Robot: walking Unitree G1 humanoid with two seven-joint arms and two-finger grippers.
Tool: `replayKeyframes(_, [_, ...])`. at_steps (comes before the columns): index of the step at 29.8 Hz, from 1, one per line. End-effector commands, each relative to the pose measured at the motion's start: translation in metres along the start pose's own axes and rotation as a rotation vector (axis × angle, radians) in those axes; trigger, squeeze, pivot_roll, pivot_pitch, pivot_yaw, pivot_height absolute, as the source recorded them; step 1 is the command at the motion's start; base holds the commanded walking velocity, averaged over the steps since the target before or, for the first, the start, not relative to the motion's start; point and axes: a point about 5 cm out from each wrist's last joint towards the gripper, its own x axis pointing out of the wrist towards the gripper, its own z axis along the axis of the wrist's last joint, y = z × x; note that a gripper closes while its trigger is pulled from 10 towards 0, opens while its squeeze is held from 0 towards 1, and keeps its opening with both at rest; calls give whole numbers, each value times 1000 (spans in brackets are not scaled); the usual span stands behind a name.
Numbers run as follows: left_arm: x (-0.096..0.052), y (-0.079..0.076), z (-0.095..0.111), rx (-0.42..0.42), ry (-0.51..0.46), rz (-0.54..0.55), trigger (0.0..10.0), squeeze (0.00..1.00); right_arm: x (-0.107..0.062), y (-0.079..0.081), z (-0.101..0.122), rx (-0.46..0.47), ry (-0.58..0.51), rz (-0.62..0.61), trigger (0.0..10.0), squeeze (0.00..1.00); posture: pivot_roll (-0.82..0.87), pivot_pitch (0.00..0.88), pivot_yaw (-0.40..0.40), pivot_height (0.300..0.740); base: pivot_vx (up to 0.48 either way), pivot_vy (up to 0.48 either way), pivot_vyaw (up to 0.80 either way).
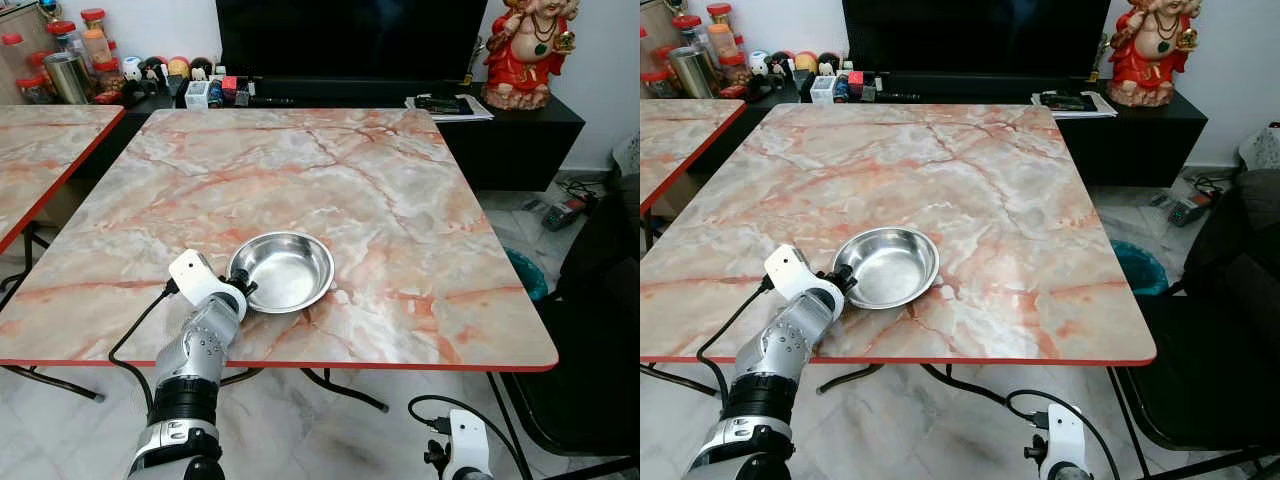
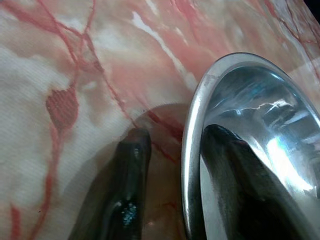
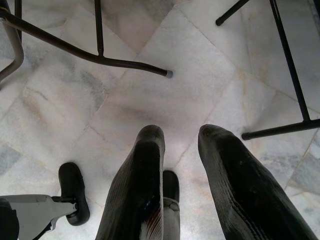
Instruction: Setting the table
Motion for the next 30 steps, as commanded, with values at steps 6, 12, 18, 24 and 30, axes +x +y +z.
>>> replayKeyframes(6, [-1, -6, 9, -21, -22, -15, 10000, 1000, 0, -1, 1, -9, 4, -1, 10000, 0, 1, 0, -4, 740, 0, 0, 0])
replayKeyframes(12, [-2, -6, 13, -26, -42, -14, 10000, 1000, 1, 0, 2, -10, 2, 1, 10000, 0, 3, 0, -6, 740, 0, 0, 0])
replayKeyframes(18, [-4, -2, 21, -17, -80, -1, 10000, 0, 1, 0, 3, -10, -1, 1, 10000, 0, 3, 0, -7, 740, 0, 0, 0])
replayKeyframes(24, [-7, 13, 27, -18, -97, 41, 10000, 0, 1, 0, 3, -11, 1, 2, 10000, 0, 5, 0, -4, 740, 0, 0, 0])
replayKeyframes(30, [-10, 17, 35, 19, -140, 46, 10000, 0, 1, 0, 4, -13, -1, 4, 10000, 0, 11, 0, -11, 740, 0, 0, 0])
